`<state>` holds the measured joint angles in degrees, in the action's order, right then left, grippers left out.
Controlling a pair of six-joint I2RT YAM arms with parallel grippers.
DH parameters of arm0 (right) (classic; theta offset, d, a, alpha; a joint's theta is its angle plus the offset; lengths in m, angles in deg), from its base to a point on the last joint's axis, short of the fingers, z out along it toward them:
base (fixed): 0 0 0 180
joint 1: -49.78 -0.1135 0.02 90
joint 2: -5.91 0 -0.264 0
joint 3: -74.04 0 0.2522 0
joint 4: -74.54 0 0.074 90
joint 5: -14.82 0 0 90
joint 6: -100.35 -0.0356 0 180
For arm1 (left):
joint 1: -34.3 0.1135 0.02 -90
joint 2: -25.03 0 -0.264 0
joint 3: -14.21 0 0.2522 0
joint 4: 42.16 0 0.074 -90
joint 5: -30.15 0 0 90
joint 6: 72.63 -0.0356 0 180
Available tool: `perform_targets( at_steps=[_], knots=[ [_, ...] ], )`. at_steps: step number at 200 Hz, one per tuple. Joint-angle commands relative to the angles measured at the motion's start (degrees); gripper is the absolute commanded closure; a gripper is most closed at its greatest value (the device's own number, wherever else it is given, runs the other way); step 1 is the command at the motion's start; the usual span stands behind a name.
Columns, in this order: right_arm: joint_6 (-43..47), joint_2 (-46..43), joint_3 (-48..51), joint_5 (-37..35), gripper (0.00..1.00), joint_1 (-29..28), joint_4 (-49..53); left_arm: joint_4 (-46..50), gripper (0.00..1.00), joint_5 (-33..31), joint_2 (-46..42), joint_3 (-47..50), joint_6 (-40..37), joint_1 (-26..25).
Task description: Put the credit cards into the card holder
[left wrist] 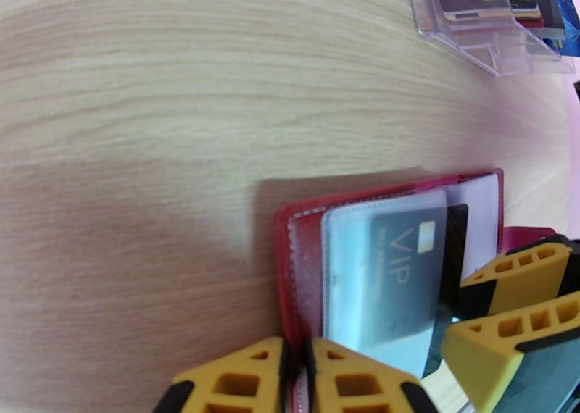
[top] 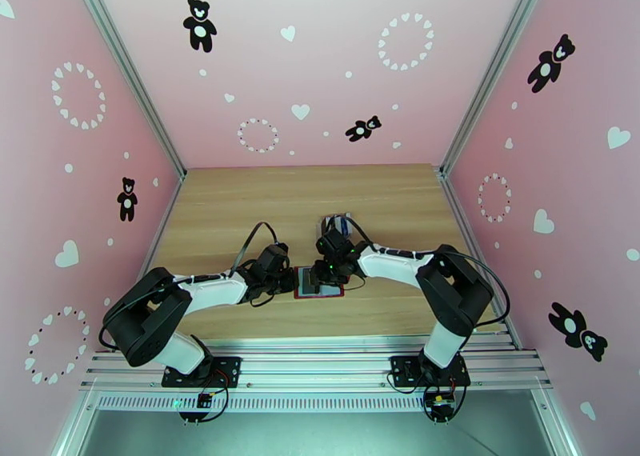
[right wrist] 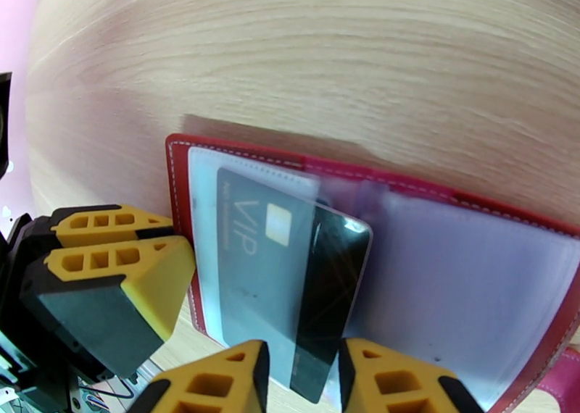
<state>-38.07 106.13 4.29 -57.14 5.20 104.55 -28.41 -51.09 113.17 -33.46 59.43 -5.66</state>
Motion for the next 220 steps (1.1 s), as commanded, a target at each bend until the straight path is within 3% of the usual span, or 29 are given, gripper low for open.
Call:
perform_targets(
  at_steps=[1, 76, 220],
  knots=[
    [0.44, 1.19, -1.75, -0.33, 0.68, -0.44, 1.15, 7.0, 0.8, 3.06, 2.37, 0.86, -0.8, -1.35],
    [0.44, 2.42, -3.03, -0.01, 0.68, -0.44, 0.93, 8.0, 0.76, 2.75, 2.67, -0.07, -1.3, -1.34],
    [-0.78, 4.41, -4.81, 1.16, 0.68, -2.8, -0.67, 9.1, 0.75, 1.79, 3.77, -1.88, -1.77, -1.34]
  ],
)
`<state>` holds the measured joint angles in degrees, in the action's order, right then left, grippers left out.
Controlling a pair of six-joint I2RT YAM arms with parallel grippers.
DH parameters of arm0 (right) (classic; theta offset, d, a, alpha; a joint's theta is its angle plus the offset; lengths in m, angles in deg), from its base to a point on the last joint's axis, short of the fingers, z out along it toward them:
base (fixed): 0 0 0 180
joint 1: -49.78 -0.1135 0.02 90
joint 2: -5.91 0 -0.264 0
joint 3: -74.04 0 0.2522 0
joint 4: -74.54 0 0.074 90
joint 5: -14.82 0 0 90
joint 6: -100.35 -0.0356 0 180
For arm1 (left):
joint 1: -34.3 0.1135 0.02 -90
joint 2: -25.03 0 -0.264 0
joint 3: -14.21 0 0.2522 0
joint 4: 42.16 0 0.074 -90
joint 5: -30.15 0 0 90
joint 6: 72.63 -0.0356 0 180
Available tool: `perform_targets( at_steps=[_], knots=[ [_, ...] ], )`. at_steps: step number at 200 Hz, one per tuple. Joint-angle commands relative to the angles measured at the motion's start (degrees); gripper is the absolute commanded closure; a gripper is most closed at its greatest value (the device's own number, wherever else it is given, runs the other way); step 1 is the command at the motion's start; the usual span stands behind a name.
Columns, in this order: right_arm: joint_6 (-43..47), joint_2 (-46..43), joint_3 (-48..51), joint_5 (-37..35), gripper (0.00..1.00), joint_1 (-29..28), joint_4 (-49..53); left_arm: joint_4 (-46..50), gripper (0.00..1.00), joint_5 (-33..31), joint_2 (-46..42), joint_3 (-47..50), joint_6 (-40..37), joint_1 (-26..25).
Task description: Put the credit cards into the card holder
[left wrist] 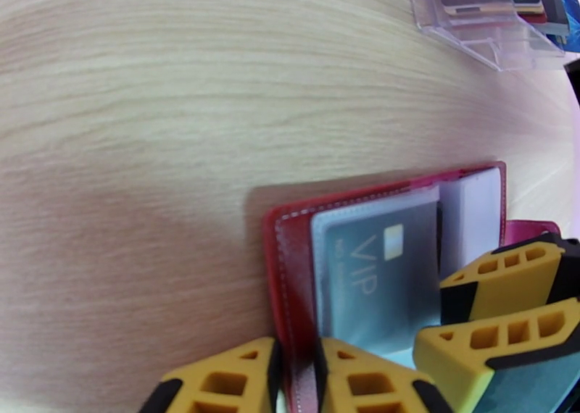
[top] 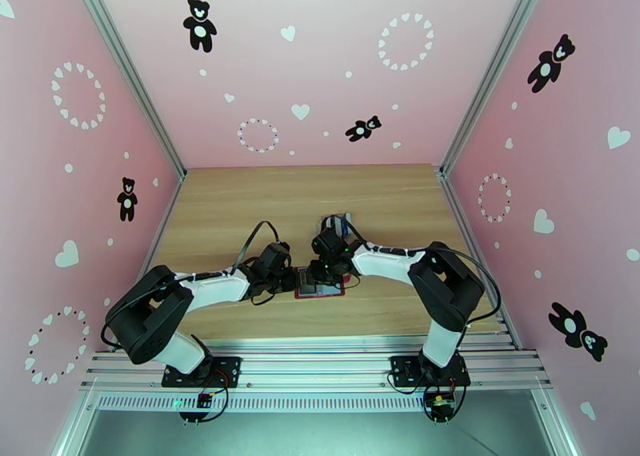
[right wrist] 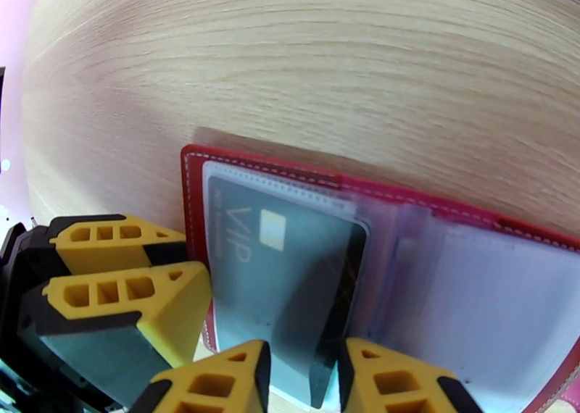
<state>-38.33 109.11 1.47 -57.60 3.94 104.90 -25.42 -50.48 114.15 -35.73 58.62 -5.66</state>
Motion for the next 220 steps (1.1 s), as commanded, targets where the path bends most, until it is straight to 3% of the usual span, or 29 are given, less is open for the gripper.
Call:
perform_targets(
  at_steps=[1, 220],
  knots=[
    [-0.53, 1.42, -1.96, 1.64, 0.68, -1.57, -1.03, 6.13, 0.75, 1.18, 2.8, 0.36, -0.98, -1.34],
    [1.32, -2.48, -2.63, -0.02, 0.68, -0.92, 3.29, 12.2, 0.74, 0.87, -1.03, -2.3, -5.31, 3.84]
  ],
)
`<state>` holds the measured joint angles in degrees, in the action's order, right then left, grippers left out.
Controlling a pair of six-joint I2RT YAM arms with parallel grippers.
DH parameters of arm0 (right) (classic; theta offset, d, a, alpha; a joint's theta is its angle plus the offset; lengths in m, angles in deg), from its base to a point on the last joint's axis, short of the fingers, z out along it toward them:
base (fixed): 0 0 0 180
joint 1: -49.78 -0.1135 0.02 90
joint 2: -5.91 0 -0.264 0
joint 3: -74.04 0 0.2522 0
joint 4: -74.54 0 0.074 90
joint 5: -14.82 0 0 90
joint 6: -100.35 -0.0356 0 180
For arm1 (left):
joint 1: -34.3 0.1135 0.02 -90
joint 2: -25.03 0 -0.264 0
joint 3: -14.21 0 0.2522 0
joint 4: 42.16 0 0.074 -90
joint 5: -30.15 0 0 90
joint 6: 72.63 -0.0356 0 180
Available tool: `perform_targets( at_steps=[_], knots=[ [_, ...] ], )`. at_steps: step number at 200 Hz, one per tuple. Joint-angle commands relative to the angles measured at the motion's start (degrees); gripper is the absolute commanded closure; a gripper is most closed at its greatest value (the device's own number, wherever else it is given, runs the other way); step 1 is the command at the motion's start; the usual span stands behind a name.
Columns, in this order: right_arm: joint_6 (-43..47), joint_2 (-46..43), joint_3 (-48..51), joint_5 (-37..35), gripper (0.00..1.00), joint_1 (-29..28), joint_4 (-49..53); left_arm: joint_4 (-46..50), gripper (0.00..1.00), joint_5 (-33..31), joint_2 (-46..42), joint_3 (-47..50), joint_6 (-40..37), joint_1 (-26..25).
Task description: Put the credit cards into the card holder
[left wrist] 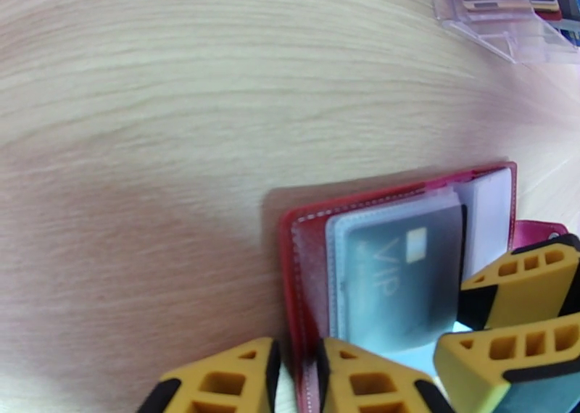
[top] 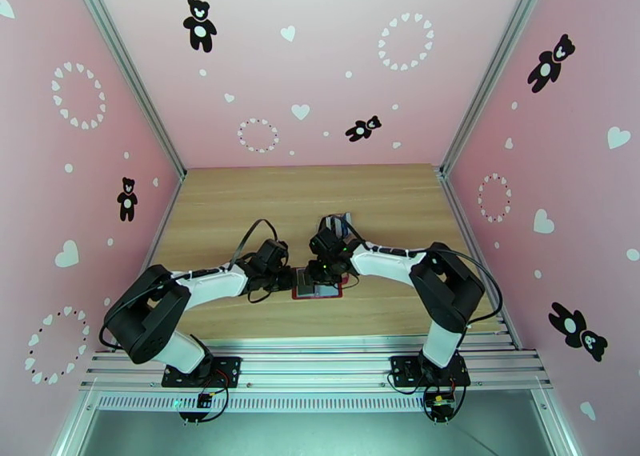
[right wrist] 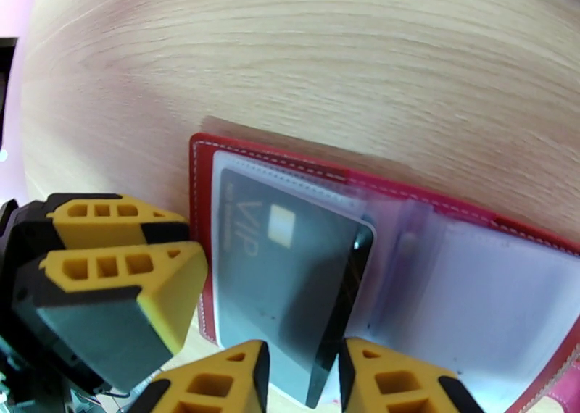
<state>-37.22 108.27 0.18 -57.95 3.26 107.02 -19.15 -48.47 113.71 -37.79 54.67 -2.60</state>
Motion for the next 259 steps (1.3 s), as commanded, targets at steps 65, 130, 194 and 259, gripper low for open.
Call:
perform_targets(
  at_steps=[65, 130, 194, 259],
  knots=[
    [0.42, -1.78, -0.93, -0.76, 0.67, 0.0, 1.36, 6.85, 0.76, 0.31, -5.79, 2.91, -0.18, 0.28],
    [2.65, -3.51, -0.67, -1.08, 0.66, 3.81, 3.51, 4.43, 0.72, 0.84, -8.1, 5.28, 3.61, -3.84],
    [3.87, -4.51, 0.54, -1.06, 0.6, 7.35, 4.03, 2.98, 0.65, 0.01, -5.81, 4.41, 4.34, -4.99],
    [4.63, -4.31, 1.4, -1.13, 0.6, 8.97, 3.15, 1.9, 0.67, -0.39, -2.5, 3.09, 4.62, -5.0]
  ],
)
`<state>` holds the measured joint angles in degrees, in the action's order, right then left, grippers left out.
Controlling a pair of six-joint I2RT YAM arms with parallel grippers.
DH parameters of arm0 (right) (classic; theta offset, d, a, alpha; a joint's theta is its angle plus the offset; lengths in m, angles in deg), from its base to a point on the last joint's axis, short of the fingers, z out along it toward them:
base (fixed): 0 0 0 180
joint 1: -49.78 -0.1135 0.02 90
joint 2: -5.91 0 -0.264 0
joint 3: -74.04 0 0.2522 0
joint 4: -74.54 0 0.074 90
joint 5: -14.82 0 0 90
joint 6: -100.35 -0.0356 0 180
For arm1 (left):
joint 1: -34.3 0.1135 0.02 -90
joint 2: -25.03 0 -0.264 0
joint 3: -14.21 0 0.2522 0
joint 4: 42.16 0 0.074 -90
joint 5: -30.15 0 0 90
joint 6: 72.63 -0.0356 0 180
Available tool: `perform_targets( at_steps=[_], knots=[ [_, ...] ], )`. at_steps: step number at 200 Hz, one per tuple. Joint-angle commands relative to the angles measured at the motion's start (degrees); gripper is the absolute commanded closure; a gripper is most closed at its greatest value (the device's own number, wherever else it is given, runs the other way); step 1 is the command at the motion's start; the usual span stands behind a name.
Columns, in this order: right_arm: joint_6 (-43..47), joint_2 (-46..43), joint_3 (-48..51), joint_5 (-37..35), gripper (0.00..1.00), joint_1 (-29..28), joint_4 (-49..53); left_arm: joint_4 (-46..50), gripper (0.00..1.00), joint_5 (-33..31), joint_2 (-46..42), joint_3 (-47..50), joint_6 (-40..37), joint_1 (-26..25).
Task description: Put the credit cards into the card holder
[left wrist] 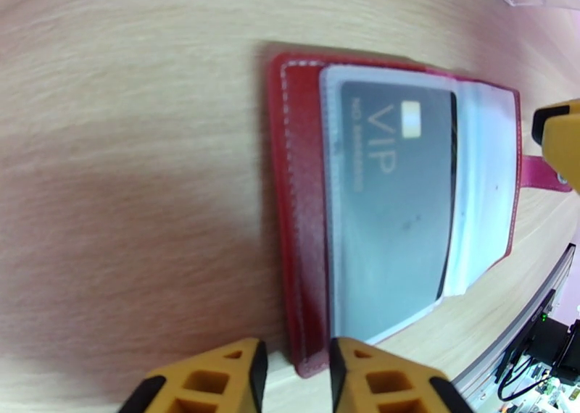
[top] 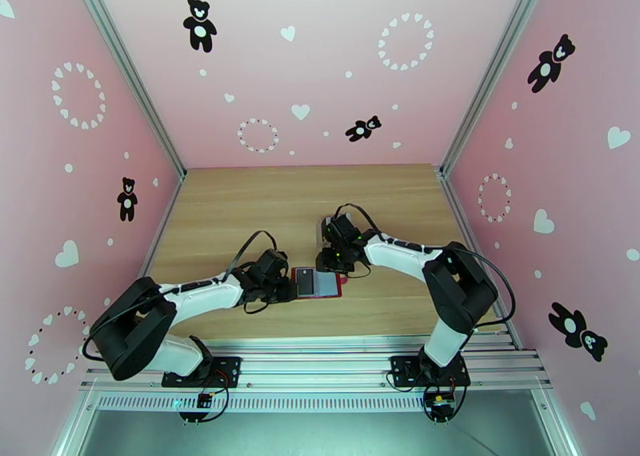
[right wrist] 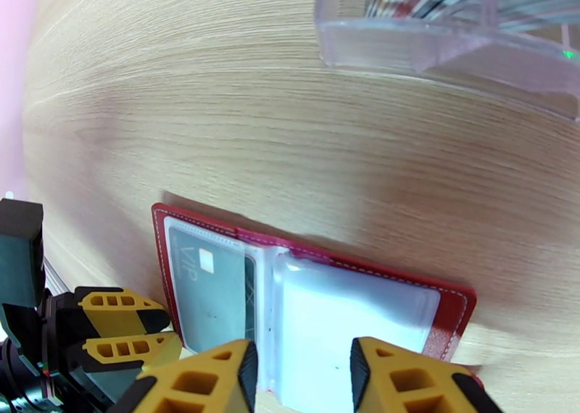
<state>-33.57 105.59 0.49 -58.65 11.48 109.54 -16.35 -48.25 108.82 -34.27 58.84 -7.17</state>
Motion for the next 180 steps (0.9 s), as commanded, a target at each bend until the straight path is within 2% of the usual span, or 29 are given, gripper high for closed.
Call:
perform_targets(
  at_steps=[1, 180],
  knots=[
    [0.96, -1.56, 1.08, -0.44, 0.6, 0.72, 0.6, -0.85, 0.67, -0.61, 2.37, -0.43, 0.45, -0.44],
    [1.38, 2.75, -0.03, 0.17, 0.6, 1.04, -0.3, 0.23, 0.64, -1.86, 3.76, -2.33, -0.73, 0.29]
  ],
)
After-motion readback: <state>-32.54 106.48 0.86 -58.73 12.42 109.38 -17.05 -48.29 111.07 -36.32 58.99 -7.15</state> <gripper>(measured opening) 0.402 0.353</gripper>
